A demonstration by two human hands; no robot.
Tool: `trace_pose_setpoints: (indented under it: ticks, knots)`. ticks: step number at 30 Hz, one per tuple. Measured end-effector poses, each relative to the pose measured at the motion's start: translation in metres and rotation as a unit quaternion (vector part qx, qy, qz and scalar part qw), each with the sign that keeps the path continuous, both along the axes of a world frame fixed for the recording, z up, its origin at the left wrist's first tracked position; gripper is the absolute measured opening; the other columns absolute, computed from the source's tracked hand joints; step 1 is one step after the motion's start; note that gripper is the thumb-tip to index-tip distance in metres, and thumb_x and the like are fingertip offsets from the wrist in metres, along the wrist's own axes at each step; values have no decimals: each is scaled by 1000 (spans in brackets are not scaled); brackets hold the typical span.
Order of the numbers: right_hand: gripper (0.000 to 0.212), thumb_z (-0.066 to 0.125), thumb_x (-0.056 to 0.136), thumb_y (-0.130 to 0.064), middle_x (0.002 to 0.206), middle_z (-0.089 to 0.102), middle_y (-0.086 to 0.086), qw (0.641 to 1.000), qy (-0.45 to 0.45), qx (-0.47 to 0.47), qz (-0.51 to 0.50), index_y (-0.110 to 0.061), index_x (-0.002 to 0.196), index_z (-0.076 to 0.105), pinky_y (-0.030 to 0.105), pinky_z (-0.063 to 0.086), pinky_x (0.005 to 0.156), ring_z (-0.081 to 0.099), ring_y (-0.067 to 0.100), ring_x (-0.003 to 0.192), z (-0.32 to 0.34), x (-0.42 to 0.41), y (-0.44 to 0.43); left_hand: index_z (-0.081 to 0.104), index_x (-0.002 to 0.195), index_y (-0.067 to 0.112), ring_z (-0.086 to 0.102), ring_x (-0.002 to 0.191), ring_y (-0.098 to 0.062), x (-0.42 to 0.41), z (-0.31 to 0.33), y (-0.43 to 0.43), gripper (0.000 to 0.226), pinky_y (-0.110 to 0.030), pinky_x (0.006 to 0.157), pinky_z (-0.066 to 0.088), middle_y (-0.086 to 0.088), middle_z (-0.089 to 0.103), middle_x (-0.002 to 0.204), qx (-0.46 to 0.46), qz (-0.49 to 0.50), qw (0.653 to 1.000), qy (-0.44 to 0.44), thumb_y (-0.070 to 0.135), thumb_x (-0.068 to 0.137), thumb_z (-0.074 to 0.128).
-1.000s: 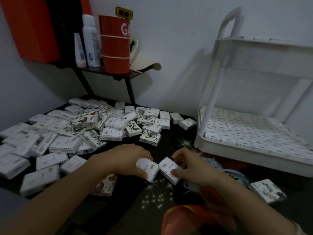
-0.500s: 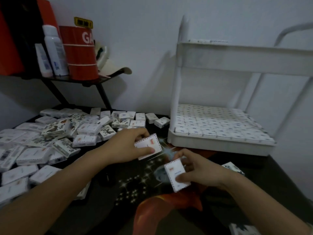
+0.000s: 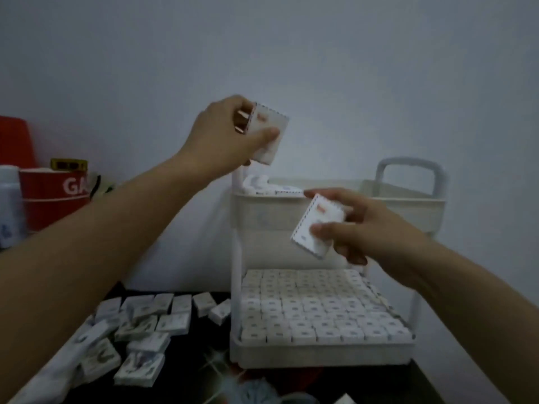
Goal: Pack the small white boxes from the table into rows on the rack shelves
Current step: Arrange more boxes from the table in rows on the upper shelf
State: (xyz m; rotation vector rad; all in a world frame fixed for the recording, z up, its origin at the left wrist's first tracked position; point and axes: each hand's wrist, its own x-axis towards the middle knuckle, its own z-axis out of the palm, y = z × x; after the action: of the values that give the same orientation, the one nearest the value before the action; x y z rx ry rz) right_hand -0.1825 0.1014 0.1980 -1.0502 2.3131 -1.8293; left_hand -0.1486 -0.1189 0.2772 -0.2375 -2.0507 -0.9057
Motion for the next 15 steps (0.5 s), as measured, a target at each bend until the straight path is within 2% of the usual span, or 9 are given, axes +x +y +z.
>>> trace_pose_setpoints:
  ticks: [3, 7, 10, 11, 15]
  knots:
    - [37, 65, 88, -9, 94, 66, 9, 995, 35, -58, -67, -33, 116, 61, 20, 41, 41, 55, 7, 47, 37, -22, -6, 61, 113, 23, 65, 93, -17, -39, 25, 6, 36, -41, 84, 56, 0, 68, 104, -36, 46, 998, 18, 33, 81, 74]
    - [30, 61, 91, -40, 89, 65, 4, 984, 106, -37, -141, -32, 119, 55, 22, 45, 44, 55, 6, 48, 64, -55, -18, 62, 107, 19, 64, 97, -19, -89, 28, 8, 33, -32, 82, 54, -2, 67, 106, -107, 51, 989, -93, 28, 79, 76]
    - [32, 55, 92, -50, 80, 63, 2, 973, 133, -12, -189, -22, 108, 57, 25, 43, 45, 54, 11, 52, 72, -78, -27, 61, 106, 19, 59, 99, -20, -117, 27, 5, 34, -32, 84, 49, -1, 62, 109, -191, 79, 965, -158, 32, 78, 77]
    - [36, 54, 90, -54, 80, 63, 2, 970, 138, 2, -201, -21, 103, 57, 26, 43, 46, 55, 13, 55, 73, -85, -29, 62, 106, 18, 58, 97, -18, -123, 27, 4, 35, -31, 83, 49, 0, 62, 106, -218, 89, 956, -174, 34, 78, 77]
    - [56, 49, 80, -75, 77, 62, 1, 948, 177, 56, -256, -20, 87, 57, 32, 44, 58, 54, 16, 62, 75, -106, -39, 66, 101, 17, 61, 80, -10, -142, 30, -4, 34, -21, 63, 46, 1, 68, 97, -309, 91, 909, -263, 36, 77, 79]
